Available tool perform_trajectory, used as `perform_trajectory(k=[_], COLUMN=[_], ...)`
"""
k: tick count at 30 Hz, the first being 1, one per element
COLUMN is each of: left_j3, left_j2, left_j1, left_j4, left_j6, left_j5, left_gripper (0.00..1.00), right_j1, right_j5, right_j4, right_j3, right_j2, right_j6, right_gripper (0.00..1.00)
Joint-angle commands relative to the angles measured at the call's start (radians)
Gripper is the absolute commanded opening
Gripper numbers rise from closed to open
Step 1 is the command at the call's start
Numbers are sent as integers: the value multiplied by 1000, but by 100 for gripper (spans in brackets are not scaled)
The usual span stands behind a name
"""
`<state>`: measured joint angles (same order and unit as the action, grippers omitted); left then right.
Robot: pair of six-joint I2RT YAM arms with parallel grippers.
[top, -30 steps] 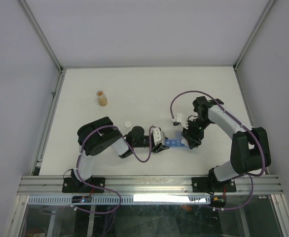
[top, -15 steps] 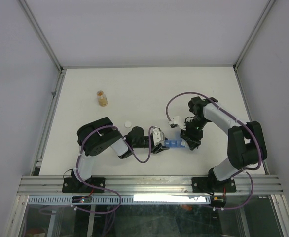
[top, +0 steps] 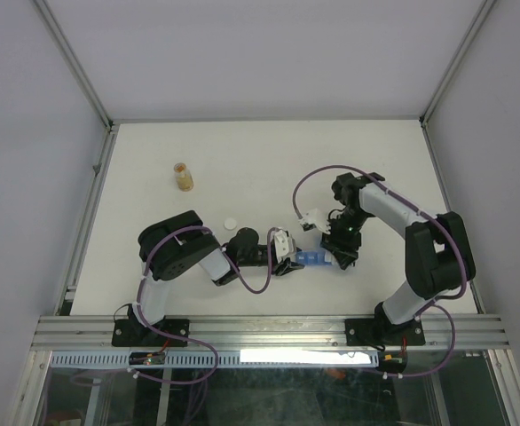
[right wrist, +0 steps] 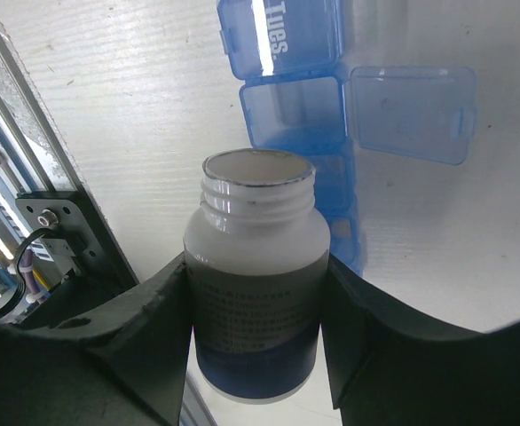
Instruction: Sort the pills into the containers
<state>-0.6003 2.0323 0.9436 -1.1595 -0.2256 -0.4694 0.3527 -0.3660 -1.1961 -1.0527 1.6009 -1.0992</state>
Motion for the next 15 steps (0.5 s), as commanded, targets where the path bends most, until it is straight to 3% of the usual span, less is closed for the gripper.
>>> perform_trajectory(k=[1, 15], left_j3=[8, 5], left_j2=[-41, -43], left_j1=[12, 16], left_j4=[-22, -11], left_j6=[-14, -15], left_j5=[-5, -3], left_gripper=[42, 42], right_j1=[19, 56], right_j5=[23, 69], right_j4=[-34, -64], right_j3=[-47, -86], right_j2=[13, 56], right_j6=[23, 72], right_gripper=[0, 0])
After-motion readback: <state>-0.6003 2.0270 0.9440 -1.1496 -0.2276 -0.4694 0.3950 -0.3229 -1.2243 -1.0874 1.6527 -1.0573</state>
